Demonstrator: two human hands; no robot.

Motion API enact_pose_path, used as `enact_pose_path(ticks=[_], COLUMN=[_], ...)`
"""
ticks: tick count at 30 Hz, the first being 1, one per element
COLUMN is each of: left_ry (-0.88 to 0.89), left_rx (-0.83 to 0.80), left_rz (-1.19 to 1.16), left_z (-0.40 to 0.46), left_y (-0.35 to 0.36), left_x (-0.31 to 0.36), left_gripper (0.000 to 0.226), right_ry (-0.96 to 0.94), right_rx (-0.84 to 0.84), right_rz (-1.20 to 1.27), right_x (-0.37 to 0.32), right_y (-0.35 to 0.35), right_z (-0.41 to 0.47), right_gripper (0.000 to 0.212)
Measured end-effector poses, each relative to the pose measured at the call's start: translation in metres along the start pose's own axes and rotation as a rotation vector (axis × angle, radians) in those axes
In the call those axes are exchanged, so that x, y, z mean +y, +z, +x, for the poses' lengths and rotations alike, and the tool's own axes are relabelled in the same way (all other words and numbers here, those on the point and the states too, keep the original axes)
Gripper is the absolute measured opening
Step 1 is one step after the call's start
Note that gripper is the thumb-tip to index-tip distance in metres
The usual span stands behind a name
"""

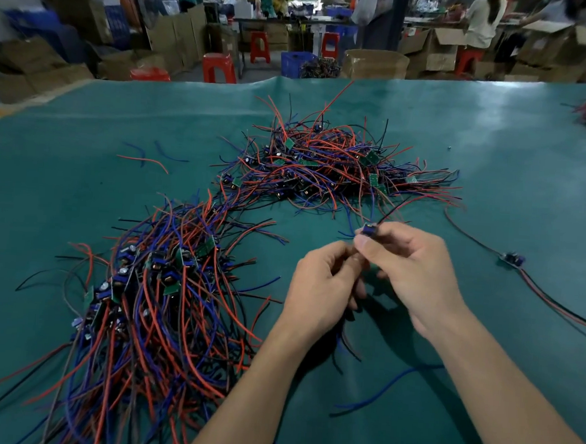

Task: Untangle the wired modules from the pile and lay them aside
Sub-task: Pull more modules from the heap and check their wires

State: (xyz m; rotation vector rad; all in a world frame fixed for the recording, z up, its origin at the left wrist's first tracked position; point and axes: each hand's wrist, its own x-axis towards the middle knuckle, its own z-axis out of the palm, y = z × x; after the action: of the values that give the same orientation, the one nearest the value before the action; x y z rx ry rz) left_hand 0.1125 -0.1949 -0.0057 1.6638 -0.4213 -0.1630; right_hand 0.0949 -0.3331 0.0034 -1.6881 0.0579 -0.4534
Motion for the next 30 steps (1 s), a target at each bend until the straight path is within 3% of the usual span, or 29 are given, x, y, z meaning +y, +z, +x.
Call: enact_pose_path(ticks=[5, 9, 12, 16, 19, 22, 25, 27, 30], left_ry=[-0.008, 0.01, -0.02, 0.055, 0.079, 0.045, -0.011, -0.009, 0.0], left_rx=[-0.028, -0.002, 0.047, 0.1, 0.1, 0.098, 0.089, 0.084, 0.094], left_rz=[-0.007, -0.007, 0.056, 0.116, 0.17, 0.116, 0.064, 0.059, 0.061], left_z=[-0.003, -0.002, -0.001, -0.005, -0.006, -0.004, -0.003, -0.002, -0.001], left_y=[0.003, 0.002, 0.004, 0.002, 0.0, 0.001, 0.002, 0.002, 0.002], left_x=[0.002, 0.001, 0.001, 0.0, 0.001, 0.002, 0.0, -0.002, -0.002], left_gripper=[0.025, 0.025, 0.026, 0.046, 0.04, 0.024, 0.021, 0.021, 0.019], right_ry=[-0.194, -0.263, -0.287, -0.188, -0.168, -0.251, -0.239, -0.237, -0.144], right_rx=[0.295, 0.417, 0.214, -0.232, -0.527, -0.756, -0.607, -0.475, -0.405], right_rz=[0.049, 0.2, 0.255, 0.213, -0.234, -0.974, -1.191, -1.3, -1.386], right_x=[-0.03, -0.079, -0.127, -0.16, -0.156, -0.131, -0.101, -0.081, -0.048], right_y=[-0.019, -0.007, 0.024, 0.084, 0.117, 0.127, 0.119, 0.105, 0.079], right_z=[0.008, 0.007, 0.006, 0.013, 0.029, 0.055, 0.086, 0.107, 0.126], right_gripper=[0.023, 0.008, 0.005, 0.011, 0.043, 0.042, 0.027, 0.037, 0.045])
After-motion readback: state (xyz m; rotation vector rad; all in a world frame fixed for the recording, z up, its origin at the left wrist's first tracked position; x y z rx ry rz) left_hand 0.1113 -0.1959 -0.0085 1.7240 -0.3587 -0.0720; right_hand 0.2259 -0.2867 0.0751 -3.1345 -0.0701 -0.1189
